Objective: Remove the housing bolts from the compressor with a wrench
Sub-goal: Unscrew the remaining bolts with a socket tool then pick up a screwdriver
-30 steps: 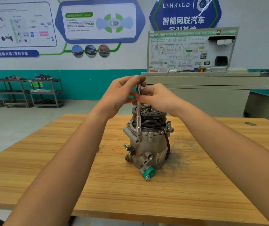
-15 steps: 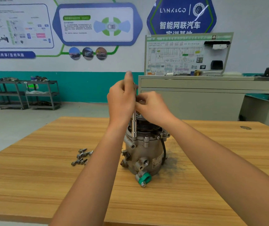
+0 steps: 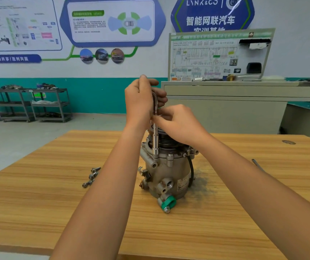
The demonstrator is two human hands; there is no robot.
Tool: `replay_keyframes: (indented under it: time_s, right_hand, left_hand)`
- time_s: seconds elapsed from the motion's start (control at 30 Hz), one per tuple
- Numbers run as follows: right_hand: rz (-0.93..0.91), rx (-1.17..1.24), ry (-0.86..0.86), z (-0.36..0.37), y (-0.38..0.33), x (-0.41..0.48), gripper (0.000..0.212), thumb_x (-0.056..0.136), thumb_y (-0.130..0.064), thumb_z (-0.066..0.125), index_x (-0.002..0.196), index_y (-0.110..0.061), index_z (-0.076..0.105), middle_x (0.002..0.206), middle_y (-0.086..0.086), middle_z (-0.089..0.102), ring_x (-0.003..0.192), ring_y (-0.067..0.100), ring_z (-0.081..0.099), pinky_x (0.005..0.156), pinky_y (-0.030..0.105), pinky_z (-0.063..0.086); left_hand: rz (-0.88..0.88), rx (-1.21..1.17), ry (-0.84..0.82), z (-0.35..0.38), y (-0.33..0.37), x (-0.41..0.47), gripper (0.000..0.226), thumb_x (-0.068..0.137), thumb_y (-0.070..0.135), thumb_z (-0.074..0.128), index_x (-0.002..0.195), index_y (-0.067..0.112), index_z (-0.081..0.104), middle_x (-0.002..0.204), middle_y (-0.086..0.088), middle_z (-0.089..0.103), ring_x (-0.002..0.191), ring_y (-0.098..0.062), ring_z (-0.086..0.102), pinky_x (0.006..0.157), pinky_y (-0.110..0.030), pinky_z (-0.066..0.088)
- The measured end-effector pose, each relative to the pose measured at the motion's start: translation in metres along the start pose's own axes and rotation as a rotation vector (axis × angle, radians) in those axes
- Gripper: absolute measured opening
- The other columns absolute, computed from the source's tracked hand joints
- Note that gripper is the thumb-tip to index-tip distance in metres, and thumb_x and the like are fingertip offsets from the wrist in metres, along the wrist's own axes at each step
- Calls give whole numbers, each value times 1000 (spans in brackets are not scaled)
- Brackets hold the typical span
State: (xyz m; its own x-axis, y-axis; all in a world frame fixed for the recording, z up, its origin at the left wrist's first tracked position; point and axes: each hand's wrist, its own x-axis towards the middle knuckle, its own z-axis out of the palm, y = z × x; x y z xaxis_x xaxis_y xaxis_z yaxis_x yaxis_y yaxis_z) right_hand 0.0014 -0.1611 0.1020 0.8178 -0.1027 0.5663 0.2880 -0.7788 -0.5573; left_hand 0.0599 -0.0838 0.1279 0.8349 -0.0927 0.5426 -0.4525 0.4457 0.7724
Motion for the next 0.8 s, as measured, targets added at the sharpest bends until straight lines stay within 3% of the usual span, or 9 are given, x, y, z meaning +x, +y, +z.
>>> replay_keyframes:
  time_s: [0.07, 0.13, 0.23, 0.3, 0.43, 0.53, 0.67, 0.73, 0.8]
  right_hand:
    - [19, 27, -69, -3, 1, 1, 23, 92, -22, 52, 92, -7, 68, 92, 5, 70, 98, 20, 60, 83, 37, 49]
    - [38, 55, -106, -5, 1, 1, 24, 92, -22, 52, 94, -4, 68, 93, 11, 70, 94, 22, 62, 86, 39, 48]
    - [50, 33, -115, -6, 3, 2, 32, 91, -27, 54, 92, 2, 68, 84, 20, 67, 73, 17, 57, 68, 32, 42]
    - [62, 20, -103, -7, 4, 0, 34, 90, -30, 56, 89, 1, 69, 70, 14, 62, 63, 12, 48, 60, 30, 36]
    - [82, 21, -58, -7, 5, -2, 27, 89, -31, 58, 89, -7, 72, 83, 6, 70, 83, 16, 63, 76, 34, 48]
    - [78, -2, -8, -3, 5, -5, 23, 89, -29, 58, 89, -11, 72, 89, 1, 71, 91, 15, 62, 81, 34, 49]
    - [73, -16, 81, -1, 3, -10, 18, 87, -27, 59, 93, -16, 71, 90, -6, 69, 95, 11, 61, 89, 35, 47]
    - [73, -67, 105, -5, 5, -12, 22, 87, -30, 58, 101, -18, 69, 101, -6, 68, 104, 13, 58, 96, 40, 42]
    - [98, -131, 115, -12, 9, -14, 29, 88, -33, 57, 112, -18, 64, 114, -5, 64, 113, 16, 52, 102, 43, 37]
  left_hand:
    - [-156, -146, -86, -1, 2, 5, 31, 101, 18, 31, 80, 8, 50, 41, 3, 50, 35, -10, 46, 41, -16, 39]
    - [-298, -255, -191, -3, 2, 11, 28, 101, 21, 32, 81, 10, 48, 39, 6, 42, 34, -7, 39, 38, -14, 33]
    - [-497, -418, -416, -4, 1, 19, 34, 102, 27, 28, 76, 15, 46, 34, 10, 32, 27, -1, 31, 31, -10, 25]
    - [-595, -524, -547, -5, 0, 23, 41, 101, 27, 27, 70, 15, 51, 30, 8, 31, 22, -3, 30, 29, -8, 19]
    - [-639, -584, -637, -4, 0, 26, 38, 89, 24, 36, 61, 13, 59, 28, 6, 32, 21, -5, 30, 29, -10, 15]
    - [-583, -511, -465, -1, 3, 20, 35, 100, 24, 31, 69, 16, 46, 31, 8, 28, 23, -3, 25, 28, -10, 16]
    - [-334, -238, -44, 12, 5, 6, 29, 95, 14, 36, 67, 16, 37, 37, 8, 28, 29, -7, 22, 33, -15, 17]
    - [-116, -129, 150, 19, 2, -3, 33, 97, 12, 35, 64, 15, 37, 39, 8, 33, 33, -9, 29, 37, -18, 25]
    - [207, 75, 225, 23, -6, -14, 35, 100, 16, 35, 65, 16, 40, 49, 4, 41, 45, -17, 41, 46, -31, 38]
